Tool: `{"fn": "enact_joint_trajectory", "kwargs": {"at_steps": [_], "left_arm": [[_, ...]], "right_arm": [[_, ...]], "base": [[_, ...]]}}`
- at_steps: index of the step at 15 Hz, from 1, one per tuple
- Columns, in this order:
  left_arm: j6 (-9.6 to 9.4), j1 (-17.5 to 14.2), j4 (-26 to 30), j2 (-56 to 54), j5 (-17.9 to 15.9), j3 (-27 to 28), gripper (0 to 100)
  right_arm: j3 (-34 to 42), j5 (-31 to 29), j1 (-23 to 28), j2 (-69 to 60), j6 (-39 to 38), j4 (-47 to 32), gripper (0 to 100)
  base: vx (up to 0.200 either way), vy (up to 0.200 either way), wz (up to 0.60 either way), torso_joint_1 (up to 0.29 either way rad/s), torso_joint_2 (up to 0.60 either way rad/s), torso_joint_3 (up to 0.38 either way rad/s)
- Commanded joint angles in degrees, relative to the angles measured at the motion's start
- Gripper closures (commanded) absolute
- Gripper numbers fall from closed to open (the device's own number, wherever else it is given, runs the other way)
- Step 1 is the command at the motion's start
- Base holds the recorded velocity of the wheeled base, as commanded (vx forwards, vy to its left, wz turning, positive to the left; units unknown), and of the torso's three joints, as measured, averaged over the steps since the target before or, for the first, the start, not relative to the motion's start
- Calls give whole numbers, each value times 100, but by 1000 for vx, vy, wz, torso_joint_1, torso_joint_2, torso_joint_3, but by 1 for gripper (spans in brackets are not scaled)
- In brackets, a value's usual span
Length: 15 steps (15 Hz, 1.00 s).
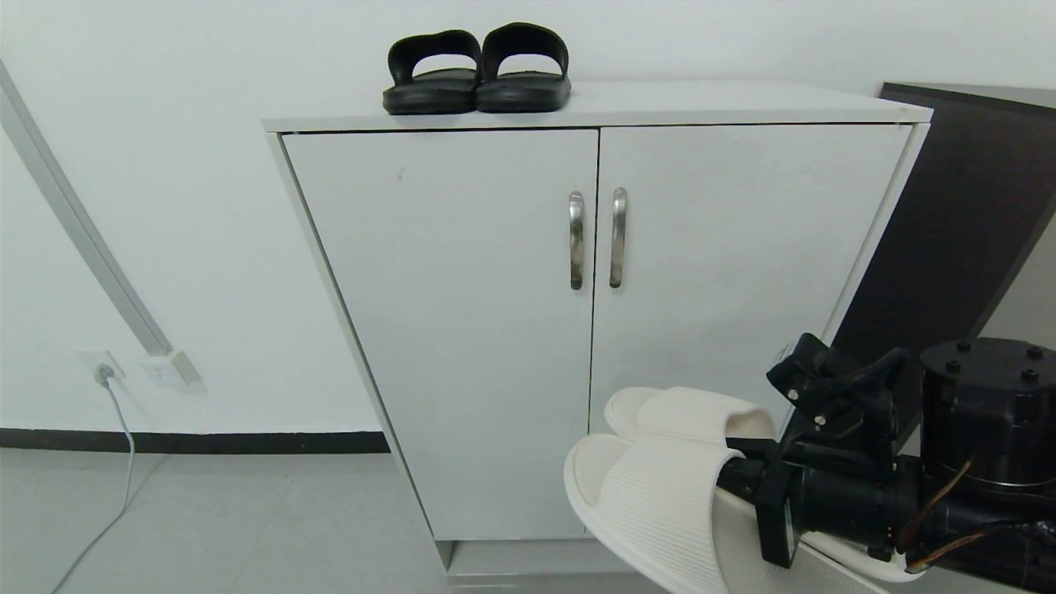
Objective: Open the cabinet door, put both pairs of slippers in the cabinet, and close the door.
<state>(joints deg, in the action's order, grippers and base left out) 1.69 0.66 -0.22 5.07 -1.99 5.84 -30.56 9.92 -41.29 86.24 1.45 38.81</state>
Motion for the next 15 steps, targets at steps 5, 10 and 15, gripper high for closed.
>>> {"fn": "enact_joint_trajectory", "kwargs": {"at_steps": [5, 10, 15], "left_arm": [[-2, 215, -1516, 3123, -1454, 717, 0], [411, 1578, -3248, 5188, -1199, 1156, 0], [727, 3221, -3529, 6489, 146, 2466, 0]], "right_arm": [[94, 1, -11, 60, -4, 153, 100], [77, -17, -125, 183, -4, 241, 100], [103, -69, -125, 165, -4, 293, 100]], "base": [[0, 0, 0, 0, 0, 0], [0, 0, 0, 0, 0, 0], [0, 0, 0, 0, 0, 0]]}}
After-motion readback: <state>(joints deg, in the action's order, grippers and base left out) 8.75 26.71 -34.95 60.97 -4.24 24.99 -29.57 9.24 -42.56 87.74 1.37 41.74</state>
